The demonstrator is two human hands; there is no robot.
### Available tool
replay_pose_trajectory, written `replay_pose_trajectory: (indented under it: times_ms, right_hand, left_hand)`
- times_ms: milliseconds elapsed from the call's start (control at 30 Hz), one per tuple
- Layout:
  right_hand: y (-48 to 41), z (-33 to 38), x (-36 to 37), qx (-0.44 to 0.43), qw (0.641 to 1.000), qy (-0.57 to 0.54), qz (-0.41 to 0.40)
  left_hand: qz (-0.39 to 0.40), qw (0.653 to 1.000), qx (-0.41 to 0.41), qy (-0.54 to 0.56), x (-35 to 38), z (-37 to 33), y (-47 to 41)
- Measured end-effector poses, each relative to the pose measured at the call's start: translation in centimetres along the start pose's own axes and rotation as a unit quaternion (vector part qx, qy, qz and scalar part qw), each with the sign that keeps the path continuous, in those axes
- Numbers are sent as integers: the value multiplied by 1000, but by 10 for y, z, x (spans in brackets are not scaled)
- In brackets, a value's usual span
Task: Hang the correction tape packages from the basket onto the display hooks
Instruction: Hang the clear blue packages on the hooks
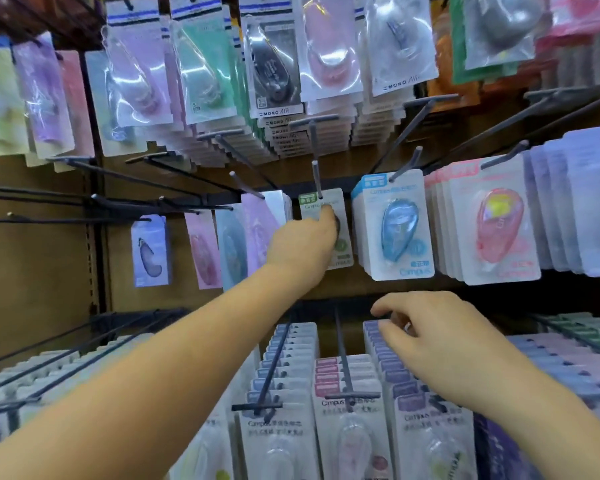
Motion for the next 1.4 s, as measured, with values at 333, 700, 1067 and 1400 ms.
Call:
replay_pose_trajectory:
  times_ms: [333,700,1067,1400]
  right_hand:
    - [23,79,4,-209,976,39,-34]
    - [114,235,119,-399,908,74,106]
    - [293,329,329,-300,841,-30,449]
    - [447,360,523,-188,758,-62,622]
  left_hand:
    - [-156,970,-47,179,-54,49,162]
    - [101,980,-138,101,-34,151,411]
    - [298,841,-429,142,-55,202,744]
    - [356,616,-679,183,-19,169,994]
Point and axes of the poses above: each hand's wrist, its own y-axis away from the middle knuckle, its own x-axis out of the palm, z = x × y, the point moved 4 cm from there along -y, towards the middle knuckle, and after that the axes turned 6 degrees about x, right-handed, at the moved point
